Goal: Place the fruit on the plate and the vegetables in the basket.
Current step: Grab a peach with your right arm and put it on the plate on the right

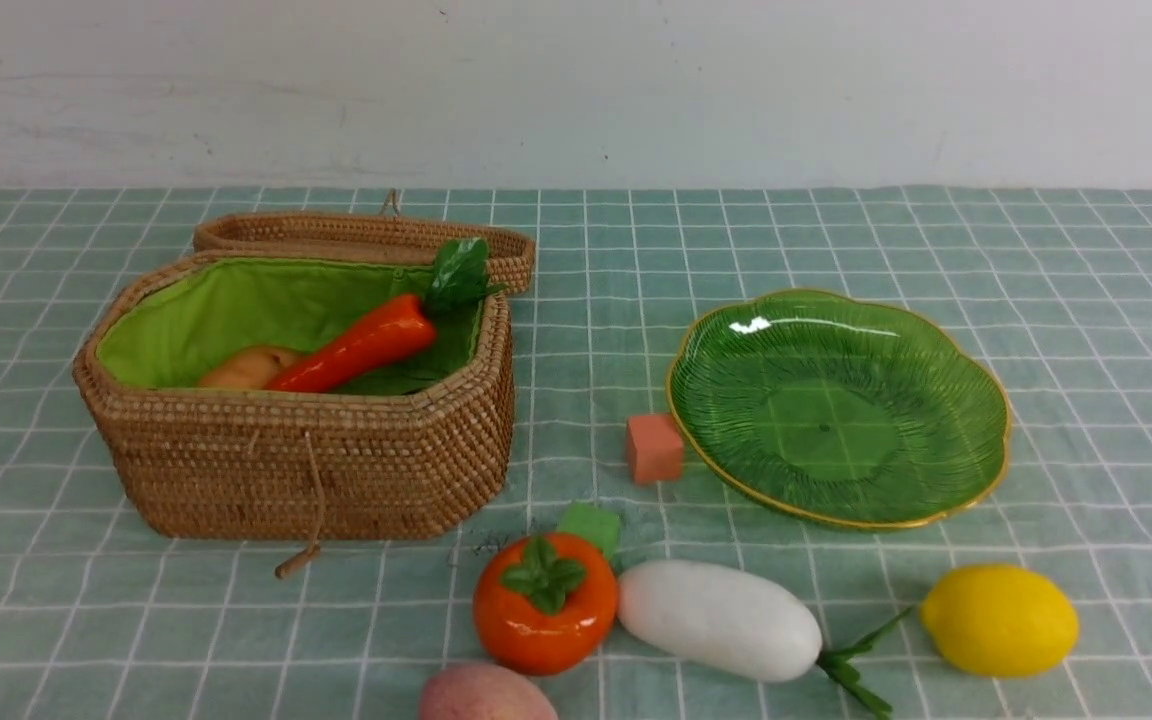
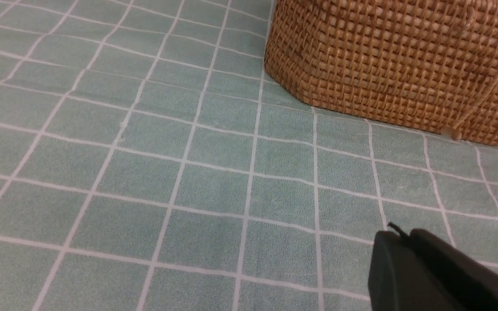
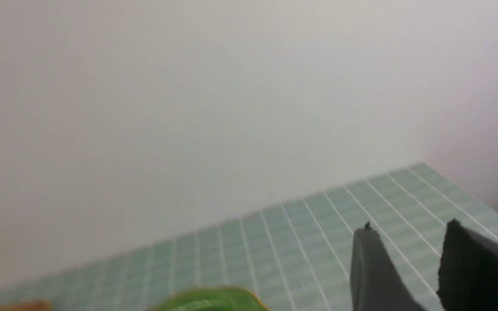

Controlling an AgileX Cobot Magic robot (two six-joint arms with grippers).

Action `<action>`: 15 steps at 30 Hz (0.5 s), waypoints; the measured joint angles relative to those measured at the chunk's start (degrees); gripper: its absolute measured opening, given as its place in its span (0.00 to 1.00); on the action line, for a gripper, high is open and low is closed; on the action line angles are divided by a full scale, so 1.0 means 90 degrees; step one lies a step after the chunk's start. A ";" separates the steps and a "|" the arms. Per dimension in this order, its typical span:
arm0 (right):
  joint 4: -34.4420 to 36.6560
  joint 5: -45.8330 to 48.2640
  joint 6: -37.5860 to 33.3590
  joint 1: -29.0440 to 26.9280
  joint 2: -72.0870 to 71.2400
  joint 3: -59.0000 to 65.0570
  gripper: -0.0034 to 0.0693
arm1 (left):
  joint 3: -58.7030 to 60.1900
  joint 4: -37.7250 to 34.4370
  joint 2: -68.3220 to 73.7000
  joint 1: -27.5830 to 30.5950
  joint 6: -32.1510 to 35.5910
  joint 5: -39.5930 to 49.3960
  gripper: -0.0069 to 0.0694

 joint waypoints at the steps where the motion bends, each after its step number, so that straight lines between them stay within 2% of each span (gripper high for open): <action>1: -0.0014 0.0040 -0.0133 0.0000 0.0145 0.0000 0.38 | 0.0000 0.0000 0.0000 0.0000 0.0000 0.0000 0.12; 5: 0.0108 -0.0171 -0.0377 0.0000 0.0818 0.0000 0.38 | 0.0000 0.0000 0.0000 0.0000 0.0000 0.0000 0.12; 8: 0.0808 -0.0232 -0.0490 0.0008 0.1299 -0.0006 0.38 | 0.0000 0.0000 0.0000 0.0000 0.0000 0.0000 0.12; 9: 0.1364 -0.0029 -0.0795 0.0185 0.1699 -0.0006 0.38 | 0.0000 0.0000 0.0000 0.0000 0.0000 0.0000 0.12; 10: 0.1462 -0.0012 -0.0901 0.0217 0.1736 -0.0006 0.38 | 0.0000 0.0000 0.0000 0.0000 0.0000 0.0000 0.12; 15: 0.2179 0.0360 -0.2428 0.1474 0.2559 -0.0165 0.38 | 0.0000 0.0000 0.0000 0.0000 0.0000 0.0000 0.12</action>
